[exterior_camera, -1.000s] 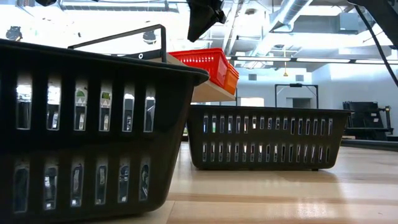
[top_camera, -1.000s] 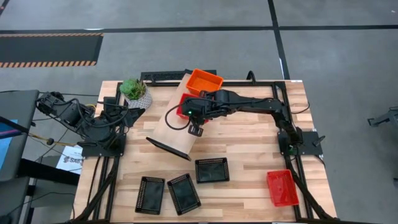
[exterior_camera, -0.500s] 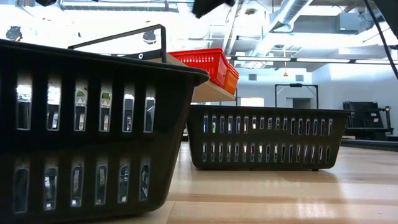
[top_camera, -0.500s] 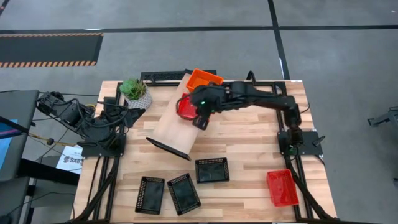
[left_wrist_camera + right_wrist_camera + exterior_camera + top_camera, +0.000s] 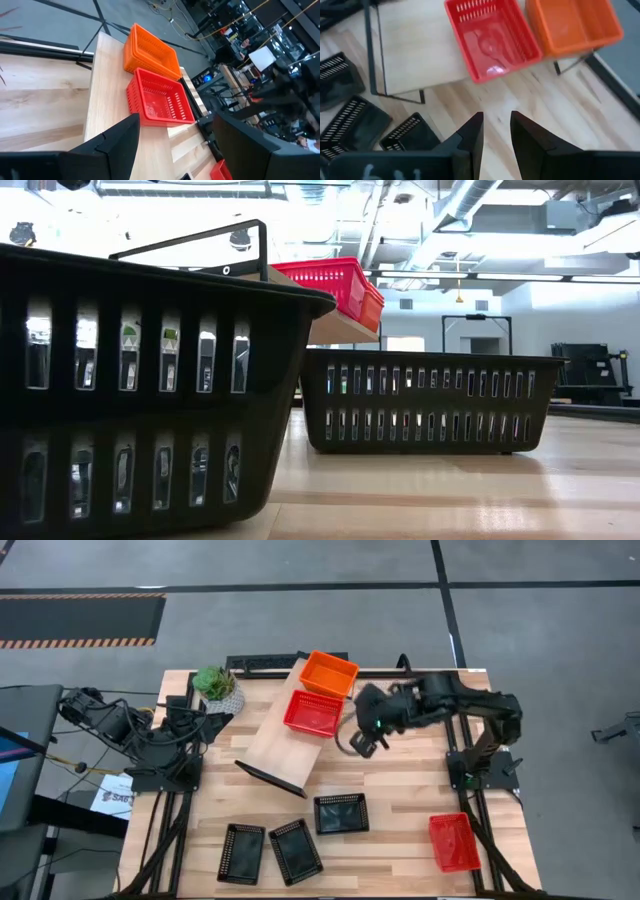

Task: Stack baskets on shelf by color
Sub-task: Stack the red bin on top of the stacked red bins on the shelf

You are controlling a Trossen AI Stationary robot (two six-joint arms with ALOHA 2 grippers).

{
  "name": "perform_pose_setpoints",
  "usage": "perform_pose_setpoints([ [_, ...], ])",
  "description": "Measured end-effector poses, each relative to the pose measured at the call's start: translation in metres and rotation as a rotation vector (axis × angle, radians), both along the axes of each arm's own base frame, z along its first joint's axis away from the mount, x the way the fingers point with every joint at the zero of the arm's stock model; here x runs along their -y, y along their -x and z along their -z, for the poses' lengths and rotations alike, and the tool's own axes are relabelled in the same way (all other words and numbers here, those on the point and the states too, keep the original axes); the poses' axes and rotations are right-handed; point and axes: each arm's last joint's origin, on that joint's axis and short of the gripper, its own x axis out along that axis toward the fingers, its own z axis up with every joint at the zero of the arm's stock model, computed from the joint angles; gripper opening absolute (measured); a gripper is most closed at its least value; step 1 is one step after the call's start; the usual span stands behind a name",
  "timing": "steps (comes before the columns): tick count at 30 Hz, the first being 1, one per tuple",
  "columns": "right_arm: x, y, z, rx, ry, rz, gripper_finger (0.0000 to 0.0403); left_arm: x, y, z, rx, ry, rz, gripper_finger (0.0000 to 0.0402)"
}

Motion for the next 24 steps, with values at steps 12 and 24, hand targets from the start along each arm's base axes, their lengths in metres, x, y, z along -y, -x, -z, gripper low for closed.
perform_pose_setpoints([
  [12, -0.069, 0.057, 0.087, -0.243, -0.225, 0.254, 0.0118, 0.003, -0.004, 0.002, -0.015, 0.013, 0.011, 0.0242],
  [24, -0.129, 0.141, 0.139, -0.358, -0.398, 0.619, 0.0125, 0.003, -0.004, 0.002, -0.005, 0.032, 0.008, 0.0242],
])
